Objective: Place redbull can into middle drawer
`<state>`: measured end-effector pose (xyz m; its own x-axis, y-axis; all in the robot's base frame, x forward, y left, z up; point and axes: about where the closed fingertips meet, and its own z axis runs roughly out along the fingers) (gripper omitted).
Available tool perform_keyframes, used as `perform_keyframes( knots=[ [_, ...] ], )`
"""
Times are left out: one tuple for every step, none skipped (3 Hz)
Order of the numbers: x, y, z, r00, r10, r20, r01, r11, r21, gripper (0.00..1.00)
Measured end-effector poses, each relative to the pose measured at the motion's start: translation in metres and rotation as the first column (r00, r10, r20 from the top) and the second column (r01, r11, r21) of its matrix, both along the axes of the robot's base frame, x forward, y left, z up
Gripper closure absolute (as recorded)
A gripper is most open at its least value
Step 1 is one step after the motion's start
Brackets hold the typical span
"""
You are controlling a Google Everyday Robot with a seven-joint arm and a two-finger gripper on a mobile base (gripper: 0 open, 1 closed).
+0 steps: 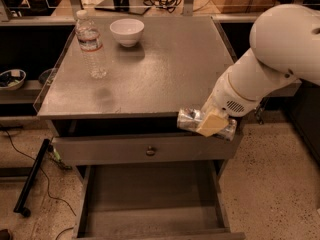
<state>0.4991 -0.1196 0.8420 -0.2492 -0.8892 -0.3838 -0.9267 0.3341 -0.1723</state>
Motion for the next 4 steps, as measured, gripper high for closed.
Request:
perform_keyframes(
  knots=[
    [-0.013, 0.0, -0.013, 0.9994, -0.008, -0.033, 0.008, 1.0, 0.008, 1.0],
    [-0.035, -0.004, -0.04, 0.9952, -0.038, -0.09, 0.04, 0.999, 0.021, 1.0],
    [-0.058, -0.013, -0.064, 0.9879, -0.058, -0.144, 0.062, 0.998, 0.028, 1.0],
    [-0.08, -0.011, -0.09, 0.9736, -0.045, -0.224, 0.052, 0.998, 0.025, 1.0]
  ],
)
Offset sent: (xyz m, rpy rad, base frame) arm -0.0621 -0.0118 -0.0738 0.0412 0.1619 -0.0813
